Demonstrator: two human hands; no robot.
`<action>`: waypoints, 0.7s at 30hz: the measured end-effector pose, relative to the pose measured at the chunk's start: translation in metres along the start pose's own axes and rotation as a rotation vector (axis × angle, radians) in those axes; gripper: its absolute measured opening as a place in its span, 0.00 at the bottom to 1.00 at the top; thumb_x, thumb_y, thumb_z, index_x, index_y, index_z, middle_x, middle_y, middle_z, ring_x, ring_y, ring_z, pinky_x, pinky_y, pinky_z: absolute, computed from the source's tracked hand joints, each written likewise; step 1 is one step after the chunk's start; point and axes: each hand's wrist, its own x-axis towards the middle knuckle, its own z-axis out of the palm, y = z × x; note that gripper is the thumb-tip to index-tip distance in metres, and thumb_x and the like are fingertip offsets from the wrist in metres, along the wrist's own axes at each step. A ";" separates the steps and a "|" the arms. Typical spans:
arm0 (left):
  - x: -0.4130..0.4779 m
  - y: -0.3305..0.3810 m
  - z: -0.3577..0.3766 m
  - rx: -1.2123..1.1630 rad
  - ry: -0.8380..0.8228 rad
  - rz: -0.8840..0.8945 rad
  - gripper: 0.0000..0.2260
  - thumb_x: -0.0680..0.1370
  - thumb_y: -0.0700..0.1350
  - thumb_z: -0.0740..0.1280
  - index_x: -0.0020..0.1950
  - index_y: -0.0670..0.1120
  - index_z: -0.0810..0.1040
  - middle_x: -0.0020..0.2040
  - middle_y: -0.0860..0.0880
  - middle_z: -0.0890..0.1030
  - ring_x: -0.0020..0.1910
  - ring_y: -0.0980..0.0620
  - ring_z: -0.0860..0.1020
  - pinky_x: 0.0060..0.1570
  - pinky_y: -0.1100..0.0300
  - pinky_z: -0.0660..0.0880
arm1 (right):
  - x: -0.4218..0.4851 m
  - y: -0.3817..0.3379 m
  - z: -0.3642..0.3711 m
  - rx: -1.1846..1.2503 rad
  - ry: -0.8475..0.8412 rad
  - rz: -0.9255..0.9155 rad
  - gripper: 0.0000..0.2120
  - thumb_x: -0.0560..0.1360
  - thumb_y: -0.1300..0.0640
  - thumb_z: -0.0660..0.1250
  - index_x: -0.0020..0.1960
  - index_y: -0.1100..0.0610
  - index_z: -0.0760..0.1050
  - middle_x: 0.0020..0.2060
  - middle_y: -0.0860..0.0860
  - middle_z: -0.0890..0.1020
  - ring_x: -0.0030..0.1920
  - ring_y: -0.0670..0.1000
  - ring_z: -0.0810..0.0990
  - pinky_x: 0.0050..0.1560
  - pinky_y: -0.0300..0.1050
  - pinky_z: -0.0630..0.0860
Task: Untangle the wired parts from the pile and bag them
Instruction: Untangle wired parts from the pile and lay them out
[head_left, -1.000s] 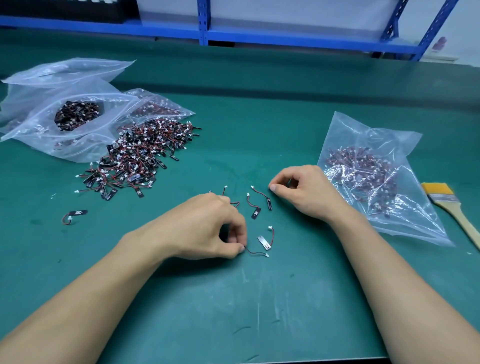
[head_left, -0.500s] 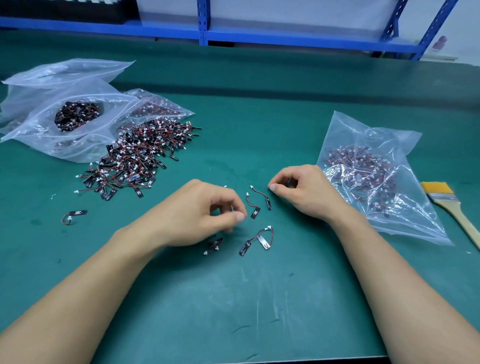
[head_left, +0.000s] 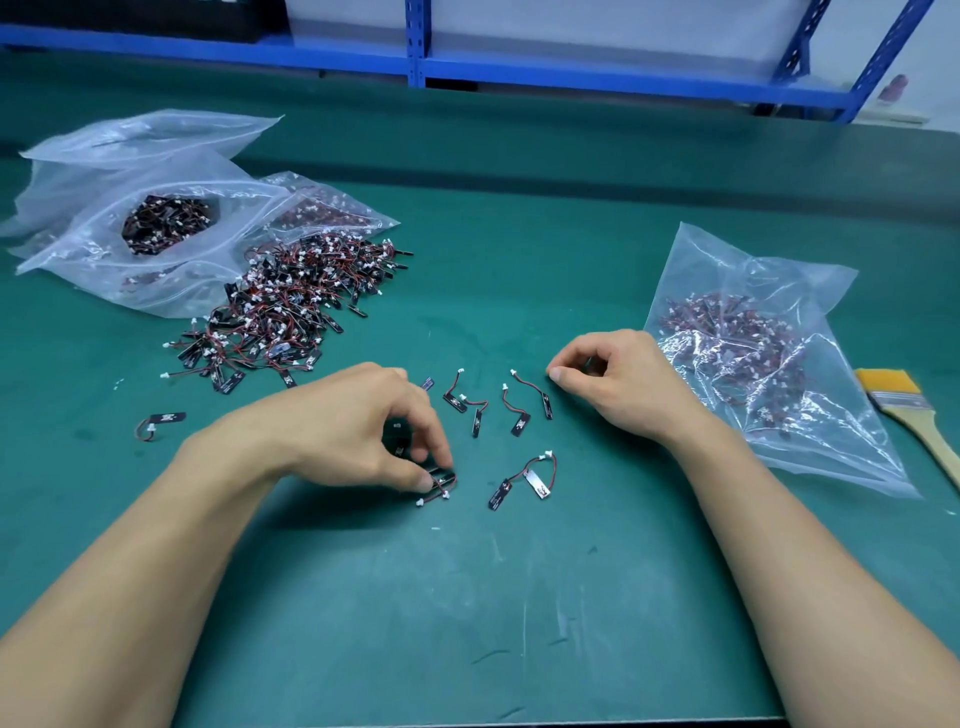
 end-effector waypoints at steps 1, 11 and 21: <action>0.000 -0.001 0.000 0.004 0.000 0.000 0.07 0.70 0.52 0.78 0.45 0.62 0.84 0.39 0.61 0.81 0.48 0.57 0.75 0.49 0.63 0.72 | 0.000 0.000 0.000 -0.002 0.000 -0.001 0.06 0.76 0.56 0.72 0.41 0.49 0.83 0.29 0.31 0.78 0.31 0.38 0.75 0.34 0.27 0.67; 0.003 -0.003 -0.001 -0.054 -0.001 0.003 0.04 0.71 0.53 0.74 0.45 0.59 0.84 0.37 0.58 0.83 0.41 0.53 0.80 0.45 0.59 0.75 | 0.000 0.001 -0.001 -0.002 -0.002 -0.003 0.08 0.75 0.55 0.72 0.39 0.46 0.82 0.31 0.31 0.78 0.32 0.38 0.75 0.34 0.27 0.67; 0.003 -0.002 0.000 0.064 0.146 -0.054 0.06 0.71 0.55 0.76 0.47 0.60 0.85 0.37 0.64 0.82 0.45 0.59 0.77 0.47 0.60 0.74 | 0.001 0.002 0.000 0.006 0.000 0.004 0.06 0.75 0.56 0.72 0.41 0.48 0.83 0.31 0.38 0.80 0.31 0.38 0.75 0.34 0.27 0.66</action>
